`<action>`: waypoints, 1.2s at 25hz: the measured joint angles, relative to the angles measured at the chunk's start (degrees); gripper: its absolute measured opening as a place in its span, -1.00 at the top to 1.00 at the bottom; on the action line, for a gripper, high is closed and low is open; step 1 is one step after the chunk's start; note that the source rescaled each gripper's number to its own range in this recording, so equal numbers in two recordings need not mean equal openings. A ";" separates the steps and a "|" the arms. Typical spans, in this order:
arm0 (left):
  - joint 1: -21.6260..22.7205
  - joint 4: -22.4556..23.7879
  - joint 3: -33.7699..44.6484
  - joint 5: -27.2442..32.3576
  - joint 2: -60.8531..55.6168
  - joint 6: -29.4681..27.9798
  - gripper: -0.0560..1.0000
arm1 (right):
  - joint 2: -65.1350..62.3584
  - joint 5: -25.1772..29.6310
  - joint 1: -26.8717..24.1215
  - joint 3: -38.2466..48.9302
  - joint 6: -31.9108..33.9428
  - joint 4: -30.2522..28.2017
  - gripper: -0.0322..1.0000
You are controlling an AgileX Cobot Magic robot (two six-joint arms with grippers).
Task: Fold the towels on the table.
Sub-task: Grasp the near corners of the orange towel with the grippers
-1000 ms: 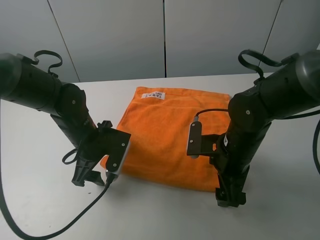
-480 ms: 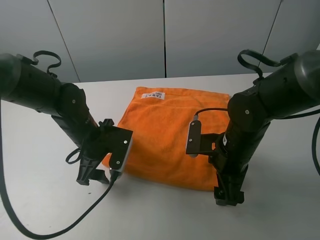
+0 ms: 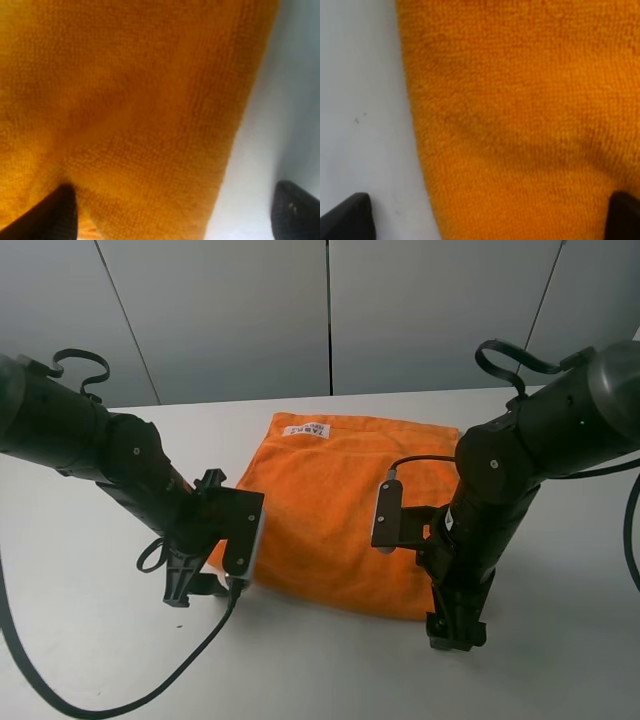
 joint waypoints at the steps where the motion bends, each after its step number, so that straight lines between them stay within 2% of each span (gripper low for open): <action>1: 0.00 0.00 0.00 -0.27 0.00 0.00 -1.00 | 0.00 -0.12 0.00 0.00 0.00 0.31 -1.00; 12: 0.00 -0.22 0.00 0.09 0.00 0.00 -1.00 | 0.04 -1.31 0.00 0.00 0.14 0.78 -1.00; 14: 0.00 -0.25 0.00 0.22 0.00 0.00 -0.95 | 0.04 -1.43 0.00 0.00 0.14 0.78 -1.00; 16: 0.00 -0.48 0.00 1.02 0.00 0.00 -0.75 | 0.04 -1.43 0.00 0.00 0.14 0.86 -1.00; 18: 0.00 -0.61 0.14 1.69 0.00 0.00 -0.33 | 0.04 -1.67 0.00 0.00 0.14 0.86 -0.98; 20: -0.21 -0.61 0.29 1.30 0.11 0.00 0.14 | 0.14 -2.30 0.00 0.00 0.14 0.59 -0.75; 21: -0.21 -0.49 0.29 0.61 0.12 0.14 0.39 | 0.26 -3.15 -0.12 0.00 0.14 0.48 -0.50; 22: -0.21 -0.36 0.29 0.18 0.19 0.13 0.65 | 0.38 -3.84 -0.25 -0.12 0.14 0.48 -0.17; 23: -0.21 -0.25 0.29 -0.19 0.36 0.16 0.81 | 0.38 -4.32 -0.25 -0.23 -0.12 0.74 0.27; 24: -0.21 -0.26 0.29 -0.32 0.41 0.28 0.86 | 0.50 -4.89 -0.25 -0.36 -0.12 0.73 0.70; 25: -0.21 -0.14 0.29 -0.41 0.50 0.31 0.88 | 0.58 -5.13 -0.25 -0.36 -0.12 0.73 0.86; 26: -0.21 -0.14 0.29 -0.41 0.50 0.31 0.88 | 0.58 -5.13 -0.25 -0.44 -0.01 0.86 0.92; 30: -0.21 -0.86 0.29 -0.55 0.50 0.06 0.89 | 0.58 -5.13 -0.25 -0.44 -0.01 1.22 0.93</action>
